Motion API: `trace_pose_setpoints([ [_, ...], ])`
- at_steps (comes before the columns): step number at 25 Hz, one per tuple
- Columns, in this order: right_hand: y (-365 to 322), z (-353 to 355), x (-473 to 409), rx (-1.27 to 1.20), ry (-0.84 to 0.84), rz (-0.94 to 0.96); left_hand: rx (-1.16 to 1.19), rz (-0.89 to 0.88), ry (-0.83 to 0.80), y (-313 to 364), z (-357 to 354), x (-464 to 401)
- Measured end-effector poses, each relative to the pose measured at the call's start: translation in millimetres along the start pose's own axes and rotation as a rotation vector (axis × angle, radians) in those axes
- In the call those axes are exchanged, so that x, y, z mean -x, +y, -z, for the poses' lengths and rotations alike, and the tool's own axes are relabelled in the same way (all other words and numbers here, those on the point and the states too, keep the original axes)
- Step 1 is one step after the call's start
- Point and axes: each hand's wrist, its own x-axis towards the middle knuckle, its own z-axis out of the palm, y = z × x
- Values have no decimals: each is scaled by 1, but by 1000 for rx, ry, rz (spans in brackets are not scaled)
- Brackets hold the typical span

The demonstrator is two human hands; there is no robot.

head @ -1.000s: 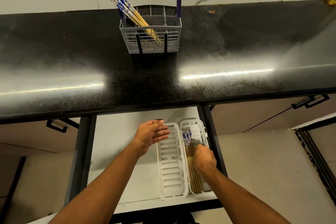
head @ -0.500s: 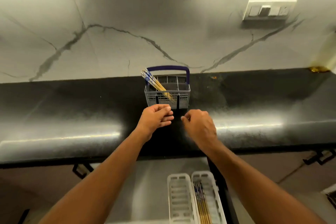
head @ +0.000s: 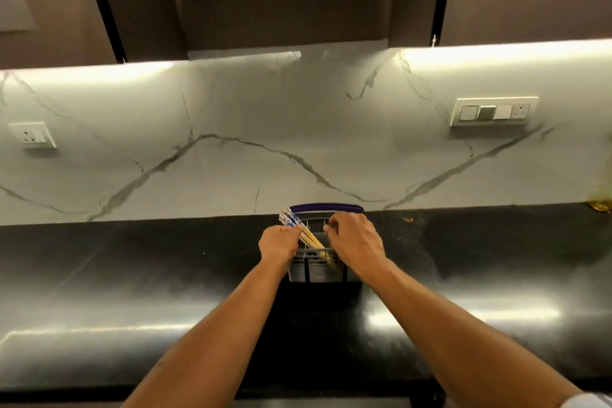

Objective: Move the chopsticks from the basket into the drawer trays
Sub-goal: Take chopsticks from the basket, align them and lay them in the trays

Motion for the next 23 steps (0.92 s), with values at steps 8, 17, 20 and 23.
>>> trace_pose_setpoints([
  [8,31,-42,-26,-40,-81,9,-130,44,229,-14,-17,-52],
  [17,51,-49,-34,-88,-118,59,59,61,226,-19,-27,-75],
  [20,56,-45,-31,-81,-174,89,35,44,233,-17,-27,-78],
  [23,60,-40,-25,-72,-237,114,28,18,223,-13,-21,-77],
])
